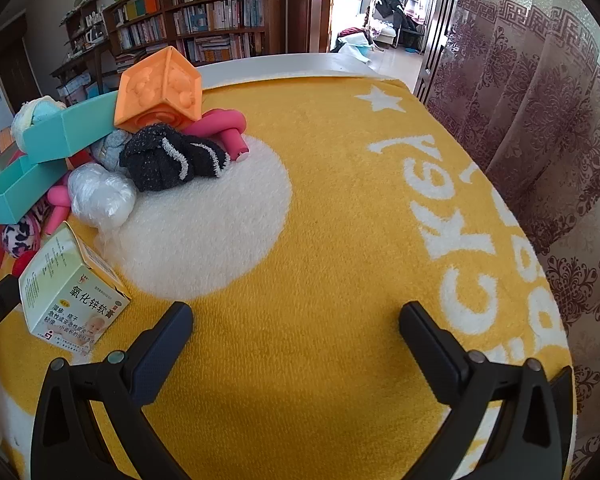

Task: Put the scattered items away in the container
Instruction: 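Grasp the pale green medicine box with the right tool while the left tool approaches the red pompom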

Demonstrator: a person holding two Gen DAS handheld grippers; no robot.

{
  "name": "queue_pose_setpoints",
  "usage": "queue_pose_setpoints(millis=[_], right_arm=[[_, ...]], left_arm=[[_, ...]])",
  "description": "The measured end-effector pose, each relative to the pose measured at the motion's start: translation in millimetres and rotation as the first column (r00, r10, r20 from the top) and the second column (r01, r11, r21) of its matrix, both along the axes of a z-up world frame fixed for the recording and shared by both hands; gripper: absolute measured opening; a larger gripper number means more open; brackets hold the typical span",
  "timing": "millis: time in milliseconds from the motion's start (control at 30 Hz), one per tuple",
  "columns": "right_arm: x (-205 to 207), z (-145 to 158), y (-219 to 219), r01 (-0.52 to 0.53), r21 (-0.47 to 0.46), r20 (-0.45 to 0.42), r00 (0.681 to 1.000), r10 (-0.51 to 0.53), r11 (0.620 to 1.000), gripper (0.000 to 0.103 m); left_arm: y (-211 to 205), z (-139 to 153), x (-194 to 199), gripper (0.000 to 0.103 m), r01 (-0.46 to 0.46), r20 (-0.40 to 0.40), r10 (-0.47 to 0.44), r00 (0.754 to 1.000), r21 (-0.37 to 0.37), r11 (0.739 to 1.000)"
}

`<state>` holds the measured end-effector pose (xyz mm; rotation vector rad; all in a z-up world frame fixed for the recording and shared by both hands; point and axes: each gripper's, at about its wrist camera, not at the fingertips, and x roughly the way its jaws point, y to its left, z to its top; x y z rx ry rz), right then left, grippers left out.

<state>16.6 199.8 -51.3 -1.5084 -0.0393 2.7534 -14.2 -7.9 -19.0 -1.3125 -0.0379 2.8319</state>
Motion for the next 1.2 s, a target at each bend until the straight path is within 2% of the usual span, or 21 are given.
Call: queue_pose_setpoints(millis=[100, 233, 433, 567, 733, 867, 1200], right_arm=[[3, 3, 4, 0.03, 0.004, -0.022, 0.999, -0.03, 1.0, 0.103], [13, 14, 13, 0.012, -0.086, -0.101, 0.995, -0.021, 0.996, 0.103], [28, 32, 6, -0.135, -0.222, -0.204, 0.975, 0.089, 0.966, 0.103], [33, 41, -7, -0.223, -0.263, -0.243, 0.957, 0.159, 0.939, 0.103], [33, 44, -24, -0.334, -0.299, -0.238, 0.933, 0.269, 0.894, 0.103], [28, 41, -38, -0.383, -0.292, -0.219, 0.919, 0.328, 0.877, 0.103], [18, 33, -53, -0.438, -0.244, -0.187, 0.897, 0.401, 0.865, 0.103]], left_arm=[[-4, -2, -1, 0.102, -0.006, 0.004, 0.006, 1.0, 0.014, 1.0], [-13, -5, -3, 0.102, -0.033, 0.008, 0.032, 0.999, 0.061, 0.998], [-11, -8, -5, 0.102, -0.028, 0.005, 0.028, 1.0, 0.065, 0.997], [-4, -11, -5, 0.102, -0.006, 0.015, 0.005, 1.0, 0.062, 0.998], [-6, -13, -7, 0.102, -0.002, 0.023, 0.0, 1.0, 0.08, 0.997], [-9, -15, -5, 0.102, -0.002, 0.035, -0.002, 0.999, 0.101, 0.995], [-12, -12, 2, 0.102, 0.01, 0.043, -0.014, 0.999, 0.086, 0.996]])
